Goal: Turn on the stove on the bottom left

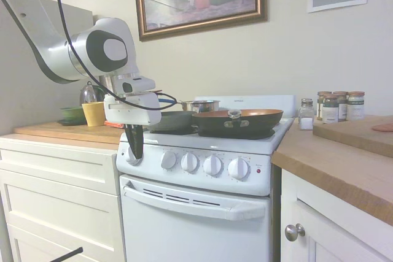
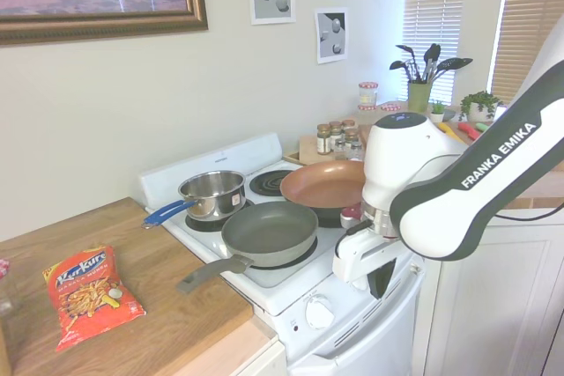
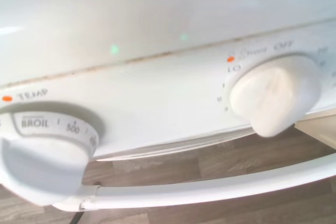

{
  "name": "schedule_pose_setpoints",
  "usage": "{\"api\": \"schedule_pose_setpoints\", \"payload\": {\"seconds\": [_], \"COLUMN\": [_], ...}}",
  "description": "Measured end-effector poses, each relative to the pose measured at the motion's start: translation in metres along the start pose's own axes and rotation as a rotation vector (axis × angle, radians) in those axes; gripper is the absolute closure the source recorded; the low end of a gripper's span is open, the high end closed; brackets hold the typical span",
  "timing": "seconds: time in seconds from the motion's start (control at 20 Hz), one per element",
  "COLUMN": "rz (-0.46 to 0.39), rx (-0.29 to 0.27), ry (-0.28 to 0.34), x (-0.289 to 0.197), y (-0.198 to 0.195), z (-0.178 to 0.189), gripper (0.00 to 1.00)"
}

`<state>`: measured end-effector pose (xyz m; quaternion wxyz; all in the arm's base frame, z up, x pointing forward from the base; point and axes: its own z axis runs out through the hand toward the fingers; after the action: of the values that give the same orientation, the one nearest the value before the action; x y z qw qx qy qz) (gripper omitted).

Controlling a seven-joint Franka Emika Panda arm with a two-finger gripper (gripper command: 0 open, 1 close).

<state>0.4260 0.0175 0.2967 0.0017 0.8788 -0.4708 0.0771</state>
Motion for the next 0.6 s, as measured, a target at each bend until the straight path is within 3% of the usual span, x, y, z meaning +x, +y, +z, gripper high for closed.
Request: {"api": "schedule_pose_setpoints", "payload": {"seconds": [0.6], "rz": [-0.009], "rx": [0.032], "ry": [0.024], "x": [0.004], "y": [0.01], "z": [-0.023], "gripper": [0.0]}}
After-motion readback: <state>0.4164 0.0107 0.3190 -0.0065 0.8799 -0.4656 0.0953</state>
